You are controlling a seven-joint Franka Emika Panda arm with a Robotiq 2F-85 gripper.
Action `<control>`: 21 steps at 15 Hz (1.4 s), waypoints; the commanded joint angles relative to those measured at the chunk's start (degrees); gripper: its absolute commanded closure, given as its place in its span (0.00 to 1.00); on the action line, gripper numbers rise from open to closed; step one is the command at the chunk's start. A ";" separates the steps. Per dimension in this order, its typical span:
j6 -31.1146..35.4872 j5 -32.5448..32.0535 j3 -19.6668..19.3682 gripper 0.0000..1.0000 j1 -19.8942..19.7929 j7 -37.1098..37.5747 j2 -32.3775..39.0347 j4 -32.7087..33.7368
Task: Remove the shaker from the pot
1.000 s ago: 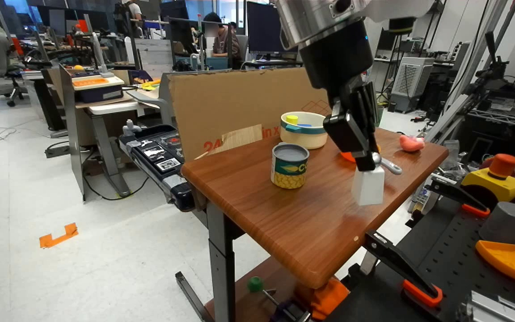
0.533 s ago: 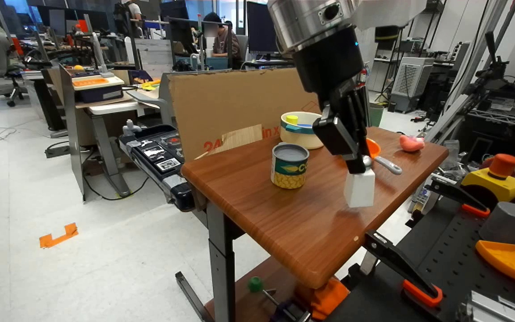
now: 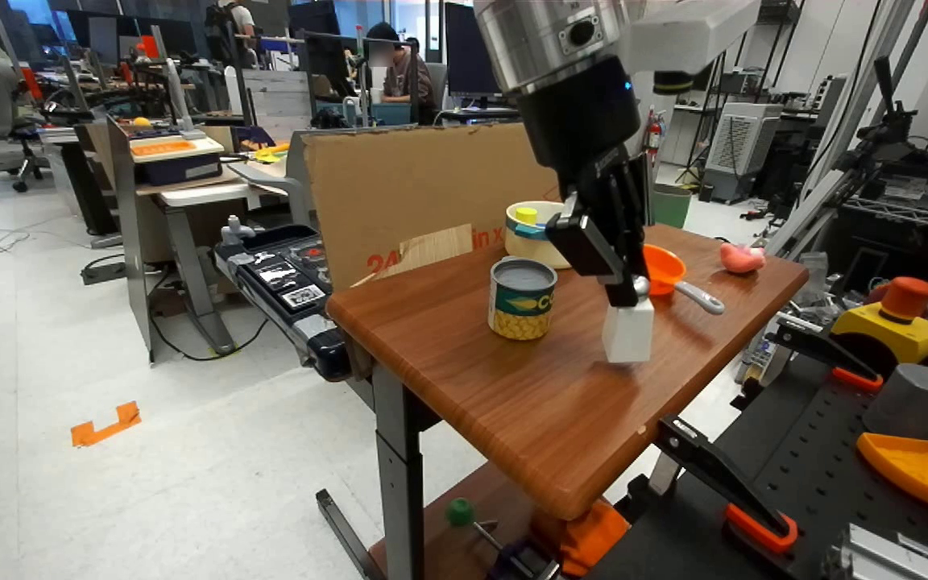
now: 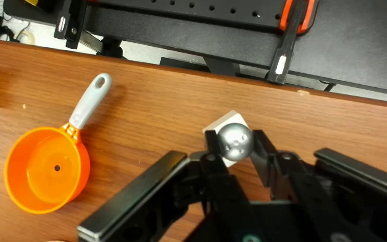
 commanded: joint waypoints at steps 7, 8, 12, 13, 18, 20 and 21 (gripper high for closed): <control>-3.88 -1.41 -1.13 0.93 1.39 2.40 2.30 2.62; -4.50 -0.89 -1.02 0.93 1.24 1.89 2.54 2.99; -6.65 0.74 -0.83 0.93 0.91 0.92 3.46 4.61; -7.17 1.21 -0.80 0.93 0.86 0.75 3.75 5.09; -8.24 1.45 -0.77 0.33 0.94 0.44 4.24 6.06; -8.47 1.95 -0.71 0.18 0.84 0.09 4.23 6.18; -8.52 2.31 -0.69 0.11 0.80 -0.05 4.22 6.24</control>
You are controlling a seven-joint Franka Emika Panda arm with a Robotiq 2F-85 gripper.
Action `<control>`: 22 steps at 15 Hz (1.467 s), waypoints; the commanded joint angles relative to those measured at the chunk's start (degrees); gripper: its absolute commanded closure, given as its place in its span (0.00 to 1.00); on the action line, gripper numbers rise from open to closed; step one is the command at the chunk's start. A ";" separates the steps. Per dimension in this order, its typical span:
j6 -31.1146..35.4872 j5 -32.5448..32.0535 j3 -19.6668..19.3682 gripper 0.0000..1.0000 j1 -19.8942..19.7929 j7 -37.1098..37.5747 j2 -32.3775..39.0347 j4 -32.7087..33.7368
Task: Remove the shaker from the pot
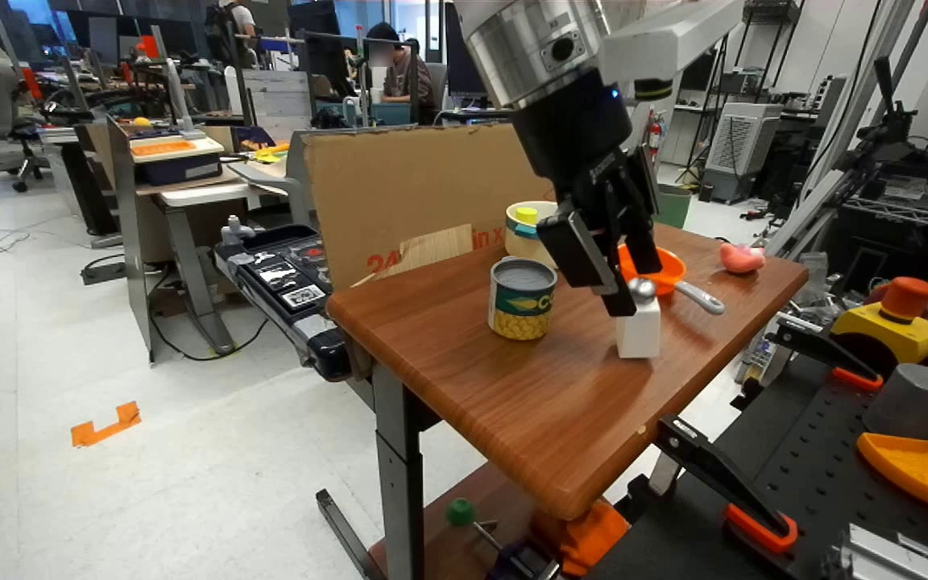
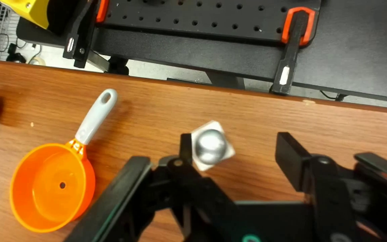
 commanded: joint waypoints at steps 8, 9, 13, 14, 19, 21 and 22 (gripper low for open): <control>-0.66 2.97 -0.66 0.00 0.66 -1.12 0.02 0.64; -0.66 2.97 -0.66 0.00 0.66 -1.11 0.03 0.59; -0.32 3.15 -0.63 0.00 0.49 -1.46 -0.28 0.41; -0.33 3.69 -0.59 0.00 0.28 -1.63 -0.49 0.49; 0.75 8.53 -0.63 0.00 -1.23 -1.93 -4.86 0.78; 1.81 9.68 -0.78 0.00 -1.57 -1.45 -7.52 0.31; 1.96 10.08 -0.89 0.00 -1.71 -1.12 -8.85 0.14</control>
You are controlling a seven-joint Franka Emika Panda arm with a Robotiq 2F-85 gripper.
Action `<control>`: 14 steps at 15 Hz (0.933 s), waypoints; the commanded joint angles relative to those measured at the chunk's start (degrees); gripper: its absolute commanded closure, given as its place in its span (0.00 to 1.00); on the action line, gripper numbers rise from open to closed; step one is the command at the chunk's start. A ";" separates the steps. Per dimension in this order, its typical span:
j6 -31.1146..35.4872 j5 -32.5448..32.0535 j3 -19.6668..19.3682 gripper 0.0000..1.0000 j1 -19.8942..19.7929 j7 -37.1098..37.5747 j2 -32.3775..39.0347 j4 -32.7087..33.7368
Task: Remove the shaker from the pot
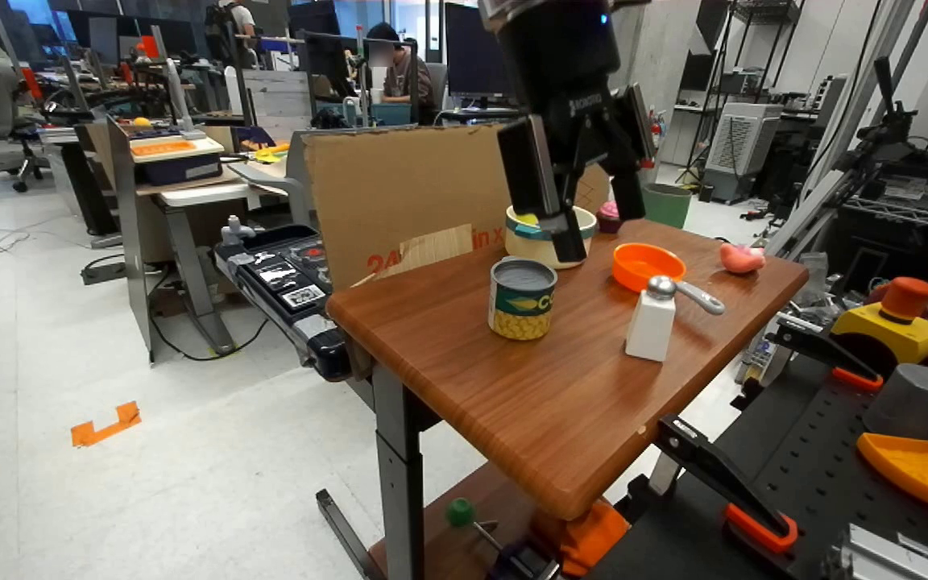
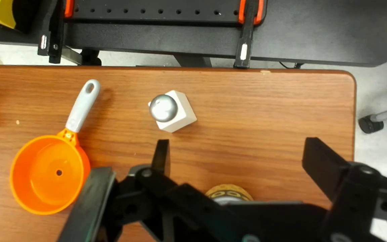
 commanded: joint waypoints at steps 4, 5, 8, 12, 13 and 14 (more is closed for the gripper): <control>1.89 2.29 -0.83 0.00 -1.25 0.85 -10.25 -2.57; 2.04 2.16 -0.95 0.00 -1.52 1.29 -11.75 -3.02; 2.03 0.83 -1.15 0.00 -2.10 3.71 -15.69 -4.53; 2.31 0.15 -0.74 0.00 -2.92 5.67 -20.80 -8.02; 2.36 -0.07 -0.54 0.00 -2.98 5.89 -22.03 -9.03; 2.27 -0.07 -0.35 0.00 -3.00 6.00 -23.17 -9.95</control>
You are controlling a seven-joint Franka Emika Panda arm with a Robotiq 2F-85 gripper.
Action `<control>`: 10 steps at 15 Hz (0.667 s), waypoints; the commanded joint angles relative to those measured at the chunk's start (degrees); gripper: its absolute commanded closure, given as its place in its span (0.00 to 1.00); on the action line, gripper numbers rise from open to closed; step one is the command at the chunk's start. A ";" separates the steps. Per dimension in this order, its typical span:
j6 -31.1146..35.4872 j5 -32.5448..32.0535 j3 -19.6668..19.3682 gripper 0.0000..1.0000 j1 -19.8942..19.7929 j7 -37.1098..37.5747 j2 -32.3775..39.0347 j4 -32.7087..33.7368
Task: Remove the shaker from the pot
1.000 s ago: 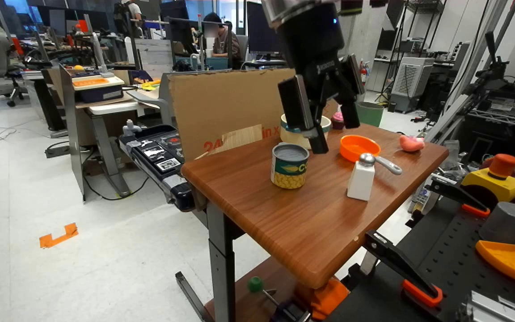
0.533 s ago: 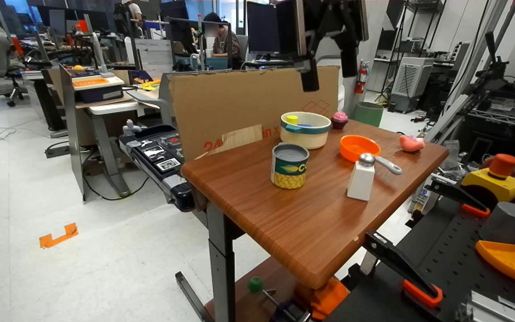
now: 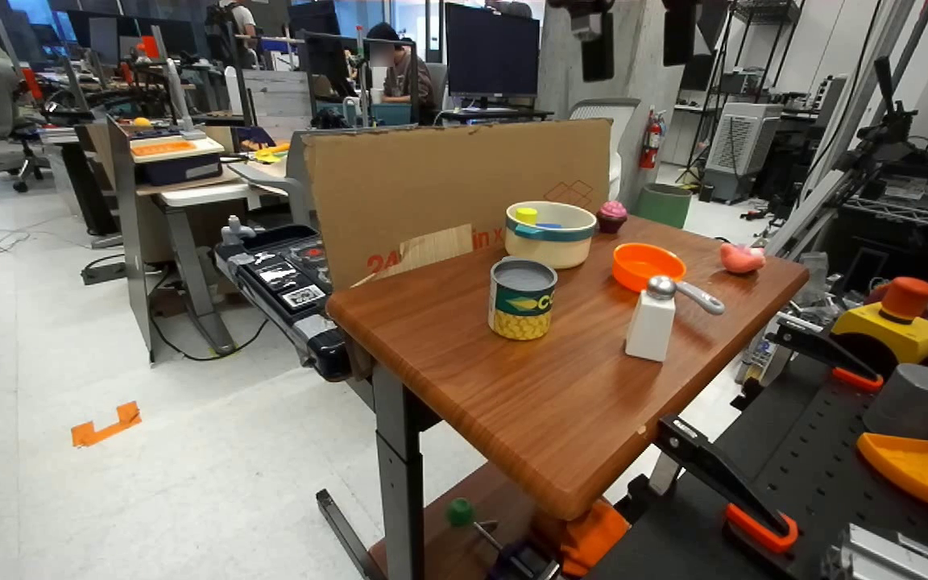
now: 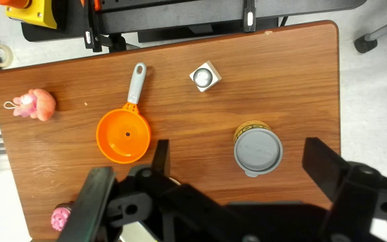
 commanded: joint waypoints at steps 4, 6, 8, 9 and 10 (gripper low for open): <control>2.25 -1.23 1.59 0.00 -0.35 1.21 -9.17 -8.42; 2.28 -1.00 2.00 0.00 -0.48 1.07 -11.08 -9.93; 2.55 -0.75 2.19 0.00 -0.72 0.97 -12.49 -10.92; 2.75 -0.60 2.18 0.00 -0.85 0.75 -12.96 -11.23; 3.06 -0.92 2.26 0.00 -0.96 0.76 -13.39 -11.62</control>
